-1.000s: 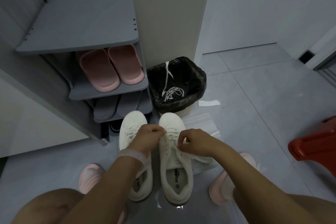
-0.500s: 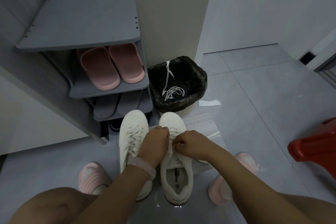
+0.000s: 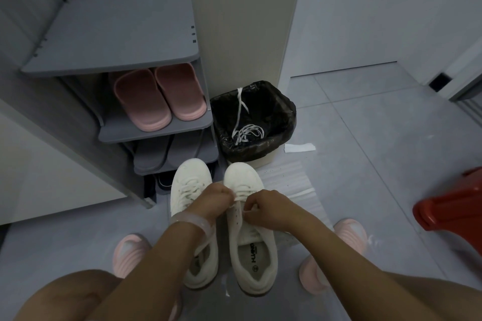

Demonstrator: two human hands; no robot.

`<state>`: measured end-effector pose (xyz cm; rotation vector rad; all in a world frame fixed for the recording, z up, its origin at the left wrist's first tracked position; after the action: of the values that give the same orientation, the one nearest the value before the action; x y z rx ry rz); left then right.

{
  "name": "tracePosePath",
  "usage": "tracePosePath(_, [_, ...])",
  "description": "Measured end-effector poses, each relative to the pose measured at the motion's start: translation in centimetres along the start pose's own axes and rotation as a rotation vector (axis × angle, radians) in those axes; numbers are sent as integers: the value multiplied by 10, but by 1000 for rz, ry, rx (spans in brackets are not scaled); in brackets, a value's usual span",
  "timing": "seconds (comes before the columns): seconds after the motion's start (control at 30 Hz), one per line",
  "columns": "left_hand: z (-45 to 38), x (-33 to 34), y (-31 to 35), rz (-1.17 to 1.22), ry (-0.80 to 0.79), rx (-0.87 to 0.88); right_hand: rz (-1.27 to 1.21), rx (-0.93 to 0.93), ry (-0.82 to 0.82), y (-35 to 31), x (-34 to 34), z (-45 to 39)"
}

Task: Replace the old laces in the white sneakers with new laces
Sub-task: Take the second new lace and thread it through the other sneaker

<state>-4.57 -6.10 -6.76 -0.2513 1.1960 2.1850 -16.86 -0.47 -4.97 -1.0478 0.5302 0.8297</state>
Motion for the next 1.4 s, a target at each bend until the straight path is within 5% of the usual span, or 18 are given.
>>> tracePosePath(0.1, [11,-5,2,-162,192,216,-167,56,-28,2,-2,-3])
tracePosePath(0.27, [30,-3,7,-223,-102,54,-493,255,-93,7,-9,4])
tracePosePath(0.63, [29,-3,5,-171,-132,37,-383,345,-148,20,-50,16])
tracePosePath(0.7, [28,-2,6,-312,-70,188,-286,281,1,25,-58,13])
tracePosePath(0.83, [27,5,13,-502,66,521,-48,88,607,29,-74,7])
tracePosePath(0.97, [25,20,18,-612,62,681,-24,-10,817,26,-67,6])
tracePosePath(1.07, [24,32,14,-845,47,686,-87,84,755,35,-63,1])
tracePosePath(1.2, [23,41,17,-856,101,672,-127,113,513,43,-51,-3])
tracePosePath(1.4, [15,33,25,-448,38,365,-345,72,123,36,-40,8])
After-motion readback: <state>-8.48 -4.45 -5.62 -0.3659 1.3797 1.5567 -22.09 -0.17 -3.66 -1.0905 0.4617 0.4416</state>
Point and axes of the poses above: each hand's wrist, its own z-axis away from the middle knuckle, its own x-axis out of the palm, y = z × x, the point moved 2 cm from there along -z, towards the middle knuckle, and after that the axes turned 8 degrees about y, right-handed, at the moved point
